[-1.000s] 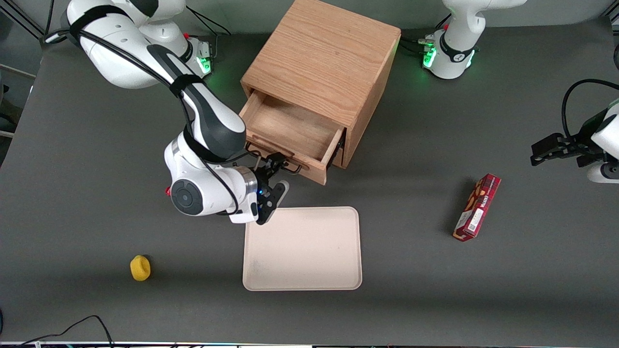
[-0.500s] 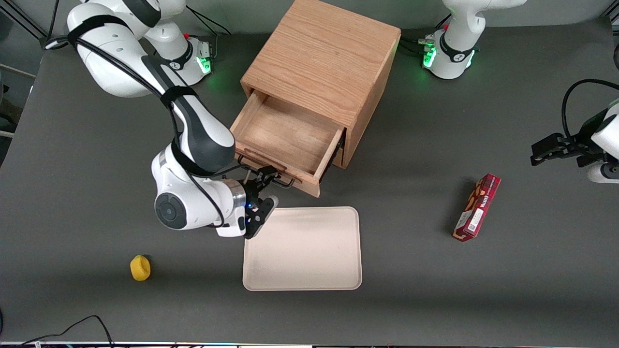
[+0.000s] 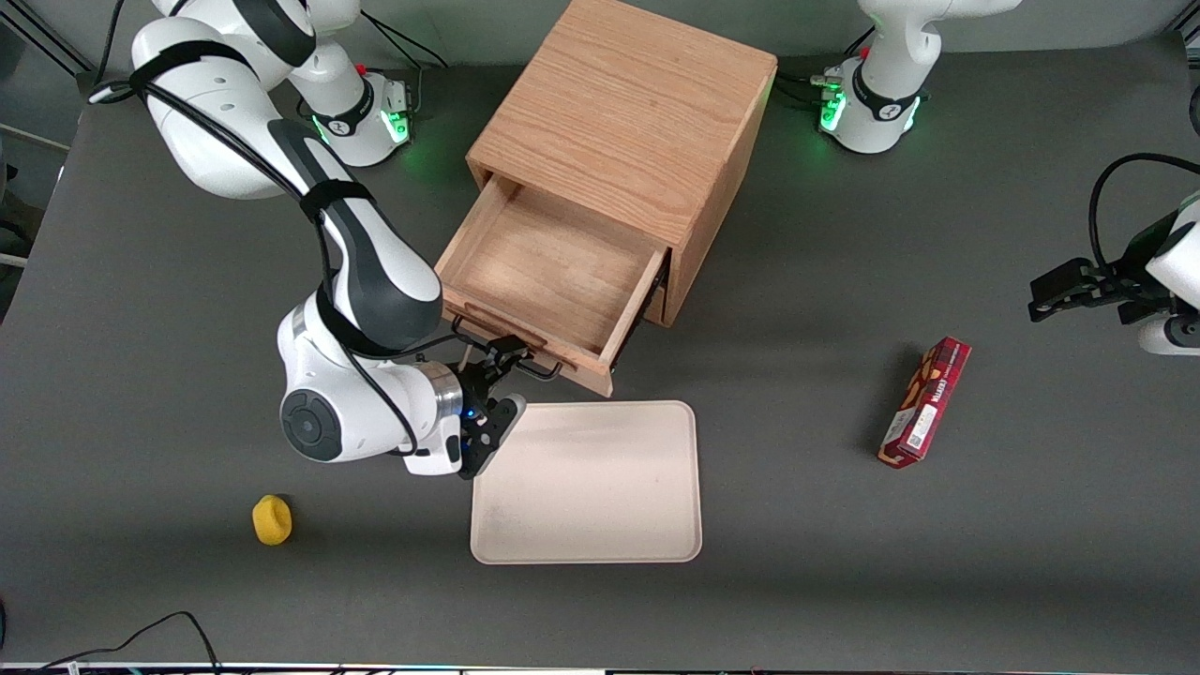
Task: Open upper drawer
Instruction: 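Pull the upper drawer outward from the cabinet with the right gripper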
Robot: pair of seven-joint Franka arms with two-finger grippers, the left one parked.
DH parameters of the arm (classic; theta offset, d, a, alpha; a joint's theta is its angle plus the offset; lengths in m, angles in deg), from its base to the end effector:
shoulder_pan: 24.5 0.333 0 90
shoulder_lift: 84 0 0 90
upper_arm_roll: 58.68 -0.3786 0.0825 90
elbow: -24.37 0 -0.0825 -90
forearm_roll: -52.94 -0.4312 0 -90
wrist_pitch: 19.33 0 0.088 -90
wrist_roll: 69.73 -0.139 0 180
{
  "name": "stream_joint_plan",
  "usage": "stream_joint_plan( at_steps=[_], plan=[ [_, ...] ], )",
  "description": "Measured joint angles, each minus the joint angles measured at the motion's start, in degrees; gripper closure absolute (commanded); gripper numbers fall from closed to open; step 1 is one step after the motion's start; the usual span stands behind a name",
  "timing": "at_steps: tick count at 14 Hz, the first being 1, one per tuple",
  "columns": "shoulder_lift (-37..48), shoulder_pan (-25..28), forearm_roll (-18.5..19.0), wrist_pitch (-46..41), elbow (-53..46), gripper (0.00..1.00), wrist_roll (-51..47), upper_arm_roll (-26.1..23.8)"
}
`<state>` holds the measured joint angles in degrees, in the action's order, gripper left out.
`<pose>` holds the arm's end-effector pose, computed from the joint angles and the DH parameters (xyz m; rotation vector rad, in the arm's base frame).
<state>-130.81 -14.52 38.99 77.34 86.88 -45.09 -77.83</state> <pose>0.7448 0.3525 0.3464 -2.4348 -1.0419 0.2604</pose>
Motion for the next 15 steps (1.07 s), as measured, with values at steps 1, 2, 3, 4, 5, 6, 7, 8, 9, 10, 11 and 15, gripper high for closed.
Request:
stream_joint_plan(
  at_steps=[1,2,3,4,5,6,7,8,9,10,11,15],
  plan=[
    [-0.2,0.0,0.0,-0.1,-0.7,0.0,0.2,0.4],
    [-0.4,-0.1,0.0,-0.2,-1.3,0.0,0.4,0.7],
    [-0.6,-0.1,0.0,-0.5,-2.0,0.0,0.4,0.9],
    [-0.8,-0.2,0.0,-0.9,-2.6,0.0,0.4,1.2],
    [-0.8,-0.2,0.0,-1.0,-3.1,0.0,0.7,1.5],
    [-0.9,-0.2,0.1,-1.0,-3.6,0.0,1.7,1.8],
    [-1.0,-0.2,0.1,-1.0,-4.0,0.0,3.4,2.3],
    [-1.0,-0.2,0.1,-1.0,-4.8,0.0,5.9,3.6],
    [-1.1,-0.2,0.1,-1.0,-5.0,0.0,6.6,4.1],
    [-1.1,-0.2,0.1,-1.0,-5.2,0.0,7.0,4.4],
    [-1.3,-0.2,0.1,-1.0,-5.5,0.0,7.4,4.6],
    [-1.6,-0.1,0.1,-1.0,-7.0,0.0,10.5,6.3]
  ],
)
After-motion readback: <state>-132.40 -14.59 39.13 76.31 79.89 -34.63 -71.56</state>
